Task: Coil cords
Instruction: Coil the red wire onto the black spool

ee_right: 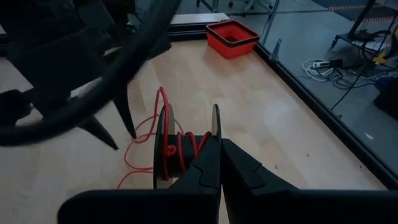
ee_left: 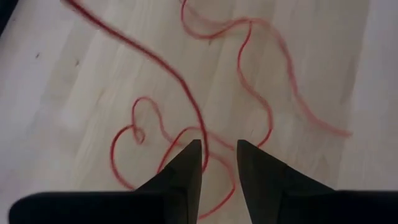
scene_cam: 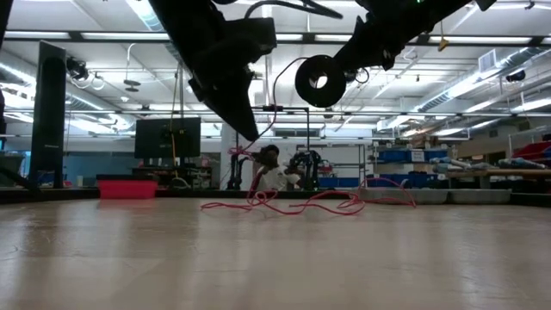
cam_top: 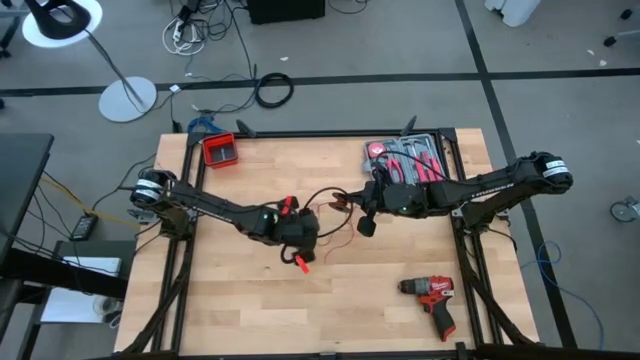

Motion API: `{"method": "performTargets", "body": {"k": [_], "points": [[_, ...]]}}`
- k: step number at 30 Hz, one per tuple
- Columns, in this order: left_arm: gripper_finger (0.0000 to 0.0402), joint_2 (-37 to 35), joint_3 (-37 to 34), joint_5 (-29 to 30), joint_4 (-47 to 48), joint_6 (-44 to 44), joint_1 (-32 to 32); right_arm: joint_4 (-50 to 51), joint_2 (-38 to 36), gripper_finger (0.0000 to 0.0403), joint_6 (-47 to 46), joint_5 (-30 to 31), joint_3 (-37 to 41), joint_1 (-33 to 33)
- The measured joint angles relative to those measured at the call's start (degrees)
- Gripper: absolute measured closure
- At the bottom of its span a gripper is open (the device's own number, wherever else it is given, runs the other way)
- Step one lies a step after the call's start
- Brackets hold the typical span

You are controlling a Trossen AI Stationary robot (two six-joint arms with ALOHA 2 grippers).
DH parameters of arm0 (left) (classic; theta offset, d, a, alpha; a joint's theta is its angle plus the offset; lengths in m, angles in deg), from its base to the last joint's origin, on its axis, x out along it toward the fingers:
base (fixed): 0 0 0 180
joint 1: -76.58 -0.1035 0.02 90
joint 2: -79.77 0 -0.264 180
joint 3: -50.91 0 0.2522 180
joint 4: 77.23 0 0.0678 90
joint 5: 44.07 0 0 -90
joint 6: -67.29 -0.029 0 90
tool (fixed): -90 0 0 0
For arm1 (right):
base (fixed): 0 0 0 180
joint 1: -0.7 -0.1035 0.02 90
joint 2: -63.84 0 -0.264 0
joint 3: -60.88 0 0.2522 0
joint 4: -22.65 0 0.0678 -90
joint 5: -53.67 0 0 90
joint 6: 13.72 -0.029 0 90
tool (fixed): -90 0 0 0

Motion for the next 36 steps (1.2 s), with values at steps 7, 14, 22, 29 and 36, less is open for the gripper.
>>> {"method": "performTargets", "body": {"k": [7, 14, 22, 29, 36], "points": [[0.0297, 0.0, -2.4, 2.4, -3.3, 1.6, 0.0, -0.2, 0.0, 0.0403, 0.0, 0.0, 0.0, 0.0], [0.0333, 0.0, -4.5, 4.3, -5.4, 1.6, 0.0, -0.4, 0.0, 0.0403, -0.1, 0.0, 0.0, 0.0], [0.0397, 0.0, -5.5, 7.0, -6.4, 0.5, 0.0, -0.8, 0.0, 0.0403, -0.1, 0.3, 0.0, 0.0], [0.0400, 0.0, -5.7, 8.6, -7.4, 0.1, 0.2, -0.9, -0.7, 0.0403, -1.0, 0.2, 0.0, 0.0], [0.0401, 0.0, -9.3, 12.4, -9.0, 1.5, 0.4, 6.1, -7.2, 0.0403, -2.9, -1.6, 0.0, 0.0]]}}
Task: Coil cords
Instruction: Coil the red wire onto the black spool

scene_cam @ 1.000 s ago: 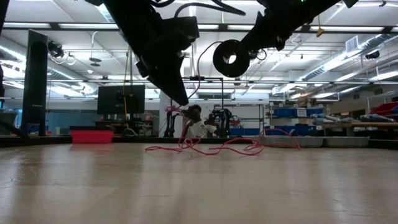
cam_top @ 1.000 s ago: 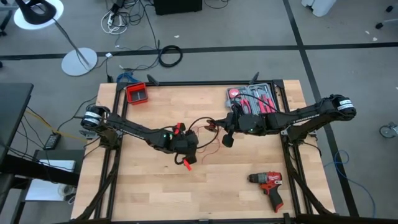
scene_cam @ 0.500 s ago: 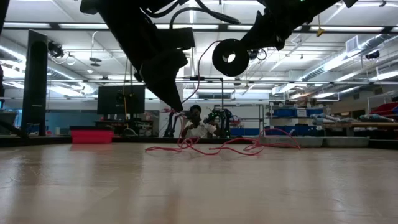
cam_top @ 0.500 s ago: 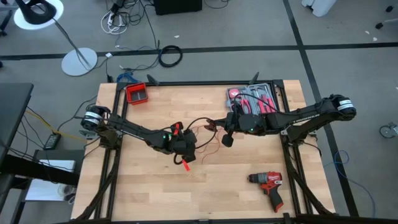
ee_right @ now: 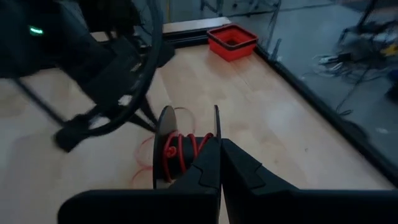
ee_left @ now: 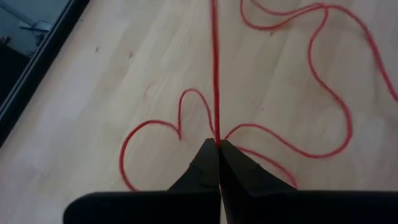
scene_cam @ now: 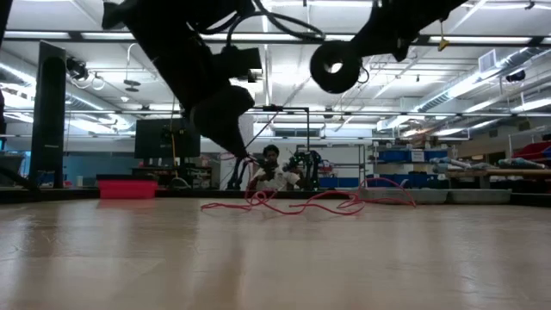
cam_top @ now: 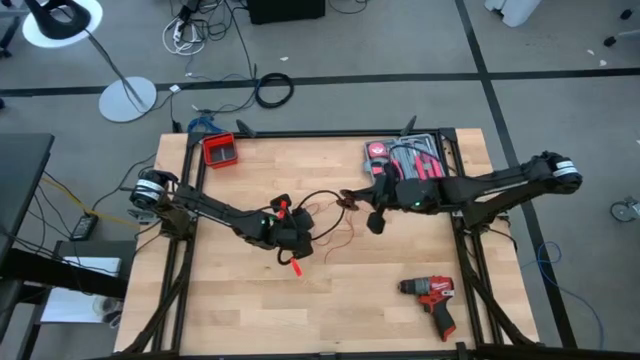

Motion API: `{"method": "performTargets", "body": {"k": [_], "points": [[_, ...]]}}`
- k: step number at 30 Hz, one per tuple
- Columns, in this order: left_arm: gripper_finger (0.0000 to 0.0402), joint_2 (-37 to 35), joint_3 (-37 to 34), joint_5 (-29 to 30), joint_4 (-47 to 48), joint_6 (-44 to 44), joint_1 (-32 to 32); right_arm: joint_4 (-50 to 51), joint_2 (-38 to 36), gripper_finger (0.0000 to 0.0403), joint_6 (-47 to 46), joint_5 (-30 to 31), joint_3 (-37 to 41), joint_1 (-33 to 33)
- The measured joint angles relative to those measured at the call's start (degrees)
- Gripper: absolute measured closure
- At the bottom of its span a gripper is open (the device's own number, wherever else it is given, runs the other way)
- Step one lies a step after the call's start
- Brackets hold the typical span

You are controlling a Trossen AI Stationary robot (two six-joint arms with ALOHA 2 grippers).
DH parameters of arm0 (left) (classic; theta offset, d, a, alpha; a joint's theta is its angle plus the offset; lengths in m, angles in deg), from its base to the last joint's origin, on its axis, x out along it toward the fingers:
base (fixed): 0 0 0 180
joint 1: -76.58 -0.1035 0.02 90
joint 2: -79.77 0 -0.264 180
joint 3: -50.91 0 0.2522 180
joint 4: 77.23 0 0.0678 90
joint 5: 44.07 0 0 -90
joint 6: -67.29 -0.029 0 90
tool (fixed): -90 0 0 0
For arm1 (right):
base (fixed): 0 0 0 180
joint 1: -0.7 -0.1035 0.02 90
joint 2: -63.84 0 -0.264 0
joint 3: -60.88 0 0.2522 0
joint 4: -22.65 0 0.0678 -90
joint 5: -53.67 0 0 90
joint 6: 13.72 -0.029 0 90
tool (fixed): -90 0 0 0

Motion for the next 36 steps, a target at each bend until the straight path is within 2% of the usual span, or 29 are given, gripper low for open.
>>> {"method": "performTargets", "body": {"k": [4, 10, 14, 18, 26, 29, 36], "points": [[0.0401, -0.1, -2.6, 0.2, -8.7, 0.2, 0.0, 2.2, -3.2, 0.0403, -2.8, -2.1, 0.0, 0.0], [0.0401, -0.1, -3.4, 0.0, -20.3, -3.2, 0.0, -4.8, -2.7, 0.0403, -7.0, -1.7, 0.0, 0.0], [0.0401, -0.1, -3.0, 2.2, -20.9, -3.2, -0.2, -9.3, 0.3, 0.0403, -8.9, -1.1, 0.0, -0.4], [0.0401, 0.0, -3.0, 4.5, -21.0, -2.2, 0.1, -11.5, 3.0, 0.0403, -11.1, 2.7, 0.0, -0.4], [0.0401, 0.0, -3.0, 4.9, -22.1, -1.1, 0.3, -19.2, 8.1, 0.0403, -13.4, 4.4, 0.0, -0.1], [0.0401, 0.0, -3.0, 4.1, -22.6, -0.1, 0.3, -21.2, 8.4, 0.0403, -13.4, 5.0, 0.0, 0.2], [0.0401, 0.0, -3.0, -3.3, -25.4, 1.6, 0.4, -24.3, 8.3, 0.0403, -13.1, 12.2, 0.0, 0.3]]}}
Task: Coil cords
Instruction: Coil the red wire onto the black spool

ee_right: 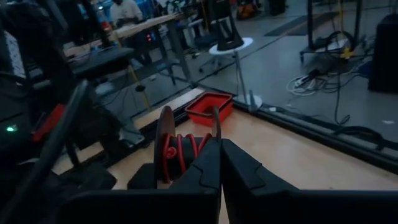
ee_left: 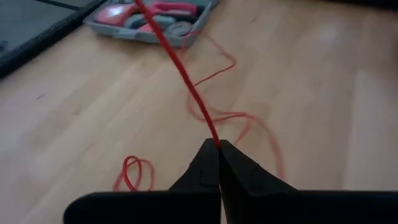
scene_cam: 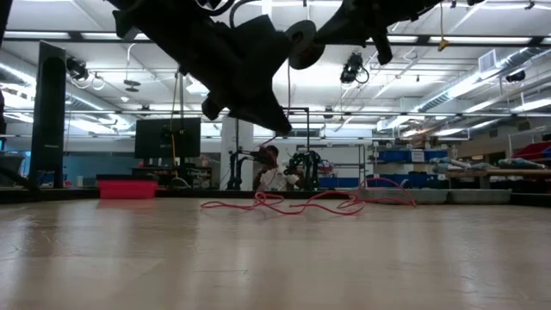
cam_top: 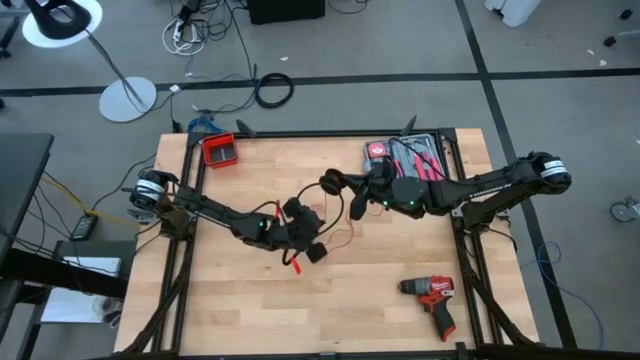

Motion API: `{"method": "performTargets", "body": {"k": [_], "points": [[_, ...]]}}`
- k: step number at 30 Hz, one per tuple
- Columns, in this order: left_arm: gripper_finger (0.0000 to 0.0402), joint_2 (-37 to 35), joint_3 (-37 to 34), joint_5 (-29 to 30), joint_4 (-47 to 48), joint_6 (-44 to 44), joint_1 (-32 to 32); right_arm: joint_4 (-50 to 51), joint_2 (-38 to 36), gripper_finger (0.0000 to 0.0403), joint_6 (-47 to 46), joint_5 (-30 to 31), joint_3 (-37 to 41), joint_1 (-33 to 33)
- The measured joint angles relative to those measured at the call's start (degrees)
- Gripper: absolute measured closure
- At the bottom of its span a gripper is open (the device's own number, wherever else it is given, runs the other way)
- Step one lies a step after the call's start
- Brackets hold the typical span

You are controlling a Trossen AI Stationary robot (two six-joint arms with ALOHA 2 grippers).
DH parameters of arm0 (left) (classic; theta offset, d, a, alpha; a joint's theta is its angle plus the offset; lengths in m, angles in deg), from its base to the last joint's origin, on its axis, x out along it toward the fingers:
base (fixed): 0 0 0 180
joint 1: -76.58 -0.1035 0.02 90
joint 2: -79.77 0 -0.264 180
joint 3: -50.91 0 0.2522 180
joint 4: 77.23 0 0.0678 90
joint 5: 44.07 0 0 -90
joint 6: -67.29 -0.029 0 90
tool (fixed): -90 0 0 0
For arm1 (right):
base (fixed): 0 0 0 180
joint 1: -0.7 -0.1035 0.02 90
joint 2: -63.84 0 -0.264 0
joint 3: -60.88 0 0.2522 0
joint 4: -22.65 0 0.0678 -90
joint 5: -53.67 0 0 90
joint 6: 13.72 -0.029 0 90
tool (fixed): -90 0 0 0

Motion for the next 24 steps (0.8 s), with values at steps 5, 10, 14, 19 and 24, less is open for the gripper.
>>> {"method": "performTargets", "body": {"k": [5, 10, 14, 19, 24], "points": [[0.0401, 0.0, 0.1, -2.0, -3.9, 0.0, 0.0, -7.4, 0.0, 0.0403, 1.4, 2.7, 3.5, 0.4], [0.0401, 0.0, 0.1, -2.6, -6.7, 0.0, 0.0, -12.4, 0.0, 0.0403, -0.9, 3.0, 7.8, 2.0], [0.0401, 0.0, 0.1, -2.7, -6.9, -0.1, -0.5, -15.8, 0.0, 0.0403, -1.6, 2.8, 10.2, 2.3], [0.0401, 0.0, 1.3, -3.4, -7.4, -0.3, -1.5, -17.1, 0.0, 0.0403, 0.7, 3.1, 11.1, 1.5], [0.0401, 0.0, 3.9, -6.6, -5.9, -1.6, -3.1, -17.5, 0.0, 0.0403, 2.5, 4.1, 11.5, 1.5]]}}
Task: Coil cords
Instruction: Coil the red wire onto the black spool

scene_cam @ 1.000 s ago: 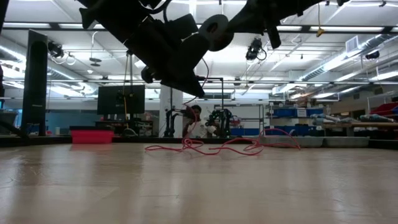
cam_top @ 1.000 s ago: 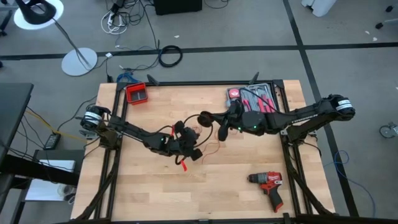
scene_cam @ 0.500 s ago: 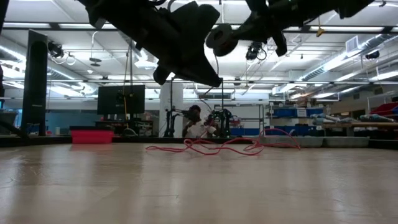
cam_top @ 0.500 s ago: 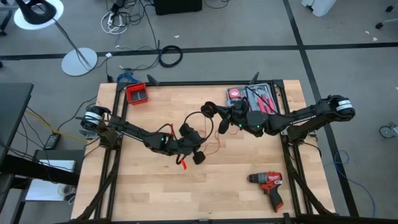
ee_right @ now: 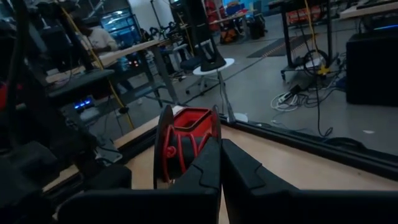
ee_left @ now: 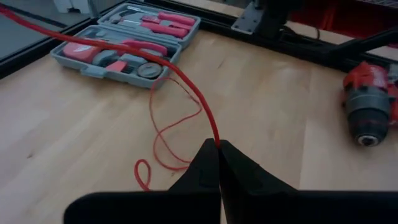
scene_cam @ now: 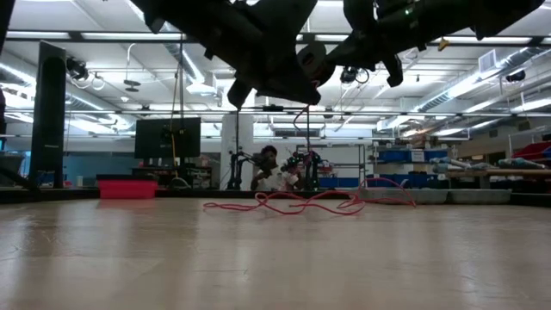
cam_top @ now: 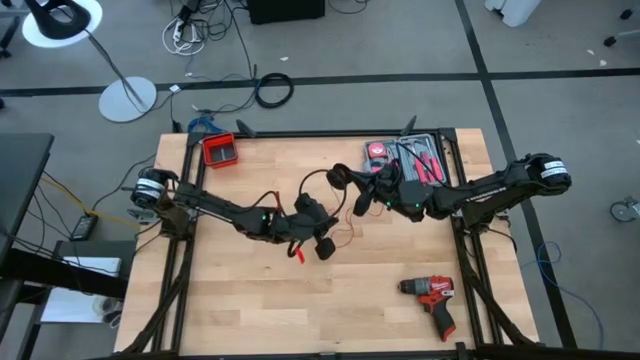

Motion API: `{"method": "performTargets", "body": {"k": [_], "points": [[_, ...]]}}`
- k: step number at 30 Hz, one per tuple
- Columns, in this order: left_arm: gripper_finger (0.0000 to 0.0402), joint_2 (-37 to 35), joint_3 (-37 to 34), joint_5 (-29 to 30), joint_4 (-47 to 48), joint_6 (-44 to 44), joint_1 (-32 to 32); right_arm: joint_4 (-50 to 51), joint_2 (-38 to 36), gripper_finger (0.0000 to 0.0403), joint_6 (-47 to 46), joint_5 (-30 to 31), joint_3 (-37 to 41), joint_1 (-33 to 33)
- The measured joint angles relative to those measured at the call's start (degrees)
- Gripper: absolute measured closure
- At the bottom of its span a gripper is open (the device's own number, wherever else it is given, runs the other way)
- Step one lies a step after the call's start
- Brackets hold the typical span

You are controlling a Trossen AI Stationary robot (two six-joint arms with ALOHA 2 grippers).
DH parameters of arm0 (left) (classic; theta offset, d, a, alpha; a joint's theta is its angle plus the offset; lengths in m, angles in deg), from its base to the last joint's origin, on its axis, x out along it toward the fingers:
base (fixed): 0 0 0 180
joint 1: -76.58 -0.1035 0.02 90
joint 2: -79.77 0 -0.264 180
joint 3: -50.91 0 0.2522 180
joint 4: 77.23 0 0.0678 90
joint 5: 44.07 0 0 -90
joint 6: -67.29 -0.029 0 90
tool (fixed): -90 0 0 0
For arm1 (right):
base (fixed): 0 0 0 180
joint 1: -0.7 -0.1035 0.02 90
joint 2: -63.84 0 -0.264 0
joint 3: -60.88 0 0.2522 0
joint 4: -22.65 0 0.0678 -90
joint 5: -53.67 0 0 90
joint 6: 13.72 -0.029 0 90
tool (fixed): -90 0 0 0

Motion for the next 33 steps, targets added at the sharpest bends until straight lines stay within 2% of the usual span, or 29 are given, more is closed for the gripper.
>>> {"method": "performTargets", "body": {"k": [6, 13, 27, 33], "points": [[0.0401, 0.0, 2.0, -0.1, 3.8, -2.0, -2.3, -0.7, 0.0, 0.0403, -0.7, 0.0, 0.0, 0.0], [0.0401, 0.2, 2.0, 2.9, 5.1, -4.6, -5.0, -0.7, 0.0, 0.0403, -2.6, -0.7, 0.0, 0.0], [0.0401, 1.9, 2.0, -3.1, -4.4, -4.4, -4.8, 0.4, 0.0, 0.0403, 1.1, 0.4, 0.0, 1.1], [0.0401, 1.9, 2.6, -4.9, -8.7, -5.0, -5.0, 0.9, 0.0, 0.0403, 6.0, 0.0, 0.0, 1.1]]}}
